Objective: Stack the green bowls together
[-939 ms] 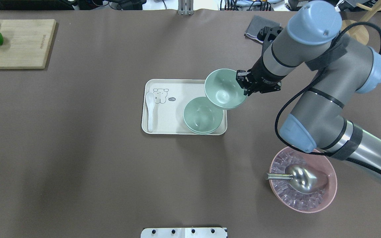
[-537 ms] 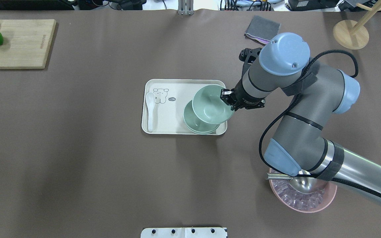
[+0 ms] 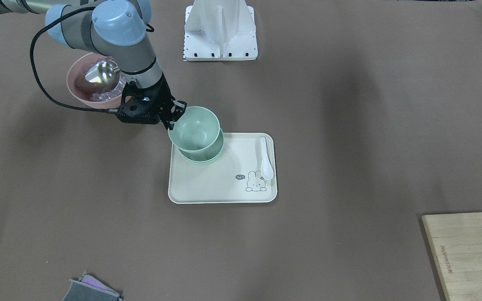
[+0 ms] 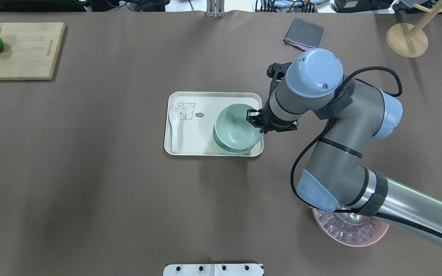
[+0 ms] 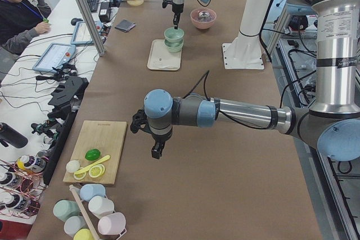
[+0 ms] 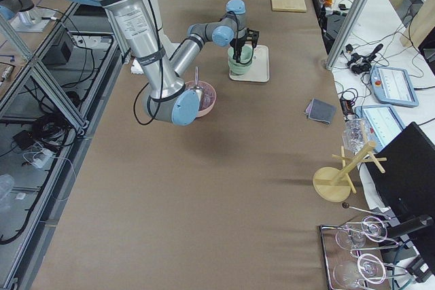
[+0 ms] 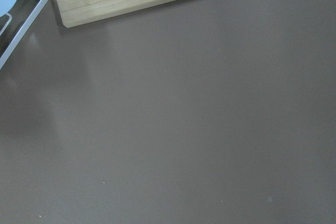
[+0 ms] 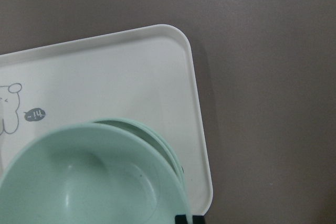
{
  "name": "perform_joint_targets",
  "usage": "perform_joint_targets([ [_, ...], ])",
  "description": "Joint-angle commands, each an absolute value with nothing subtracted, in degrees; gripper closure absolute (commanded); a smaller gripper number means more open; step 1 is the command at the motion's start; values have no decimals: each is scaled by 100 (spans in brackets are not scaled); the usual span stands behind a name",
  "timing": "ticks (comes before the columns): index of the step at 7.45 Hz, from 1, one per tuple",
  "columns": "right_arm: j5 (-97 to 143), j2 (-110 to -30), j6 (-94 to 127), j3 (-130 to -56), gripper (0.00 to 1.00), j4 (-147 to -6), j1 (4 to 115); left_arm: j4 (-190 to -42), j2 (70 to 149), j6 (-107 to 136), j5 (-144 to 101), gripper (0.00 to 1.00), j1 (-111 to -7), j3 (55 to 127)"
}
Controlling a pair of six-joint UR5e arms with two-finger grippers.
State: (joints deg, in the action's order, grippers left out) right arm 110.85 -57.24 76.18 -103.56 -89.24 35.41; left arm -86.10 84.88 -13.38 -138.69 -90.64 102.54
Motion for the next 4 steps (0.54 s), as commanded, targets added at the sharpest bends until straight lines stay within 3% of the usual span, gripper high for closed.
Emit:
perform_joint_targets([
  [1, 11048, -5722, 7611, -10249, 100, -8912, 3481, -8613, 8481, -1336, -13869, 2, -9062, 10257],
  [4, 11057, -5713, 7603, -10134, 100, -8868, 3445, -8613, 8481, -1336, -13869, 2, -9062, 10248],
])
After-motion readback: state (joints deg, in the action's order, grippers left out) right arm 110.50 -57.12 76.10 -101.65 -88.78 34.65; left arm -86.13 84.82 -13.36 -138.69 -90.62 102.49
